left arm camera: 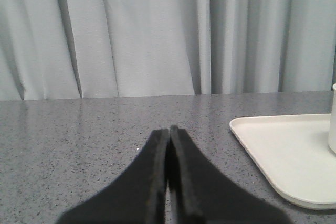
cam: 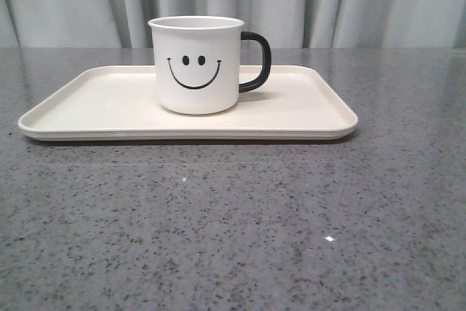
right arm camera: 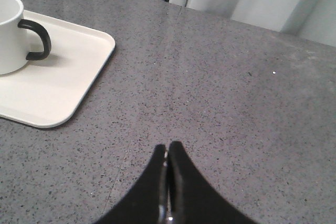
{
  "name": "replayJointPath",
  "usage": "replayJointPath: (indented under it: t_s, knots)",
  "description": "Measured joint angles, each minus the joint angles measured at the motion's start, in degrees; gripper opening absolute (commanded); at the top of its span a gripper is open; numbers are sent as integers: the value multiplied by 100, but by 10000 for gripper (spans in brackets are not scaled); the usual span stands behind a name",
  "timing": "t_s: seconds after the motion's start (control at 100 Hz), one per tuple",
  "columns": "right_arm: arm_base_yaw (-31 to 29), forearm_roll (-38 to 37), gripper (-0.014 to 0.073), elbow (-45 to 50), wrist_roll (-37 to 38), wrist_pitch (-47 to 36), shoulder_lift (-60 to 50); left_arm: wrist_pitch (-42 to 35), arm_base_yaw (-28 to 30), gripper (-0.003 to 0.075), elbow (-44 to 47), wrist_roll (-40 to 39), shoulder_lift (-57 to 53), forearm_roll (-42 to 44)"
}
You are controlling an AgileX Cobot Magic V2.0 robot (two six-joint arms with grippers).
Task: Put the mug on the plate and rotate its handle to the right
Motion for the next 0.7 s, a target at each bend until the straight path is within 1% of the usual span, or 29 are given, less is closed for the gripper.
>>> replayJointPath:
  t_s: [0.3, 0.5, 0.6, 0.7]
  knots:
    - [0, -4, -111, 0, 0, 0, -84, 0, 0, -20, 0, 0, 0, 0]
    - [0, -17, -111, 27, 0, -21, -827, 0, 0, -20, 0, 0, 0, 0]
    - [0, -26, -111, 205, 0, -277, -1319, 0, 0, -20, 0, 0, 0, 0]
    - [100, 120, -111, 672, 0, -769, -1763, 0, 0, -20, 0, 0, 0, 0]
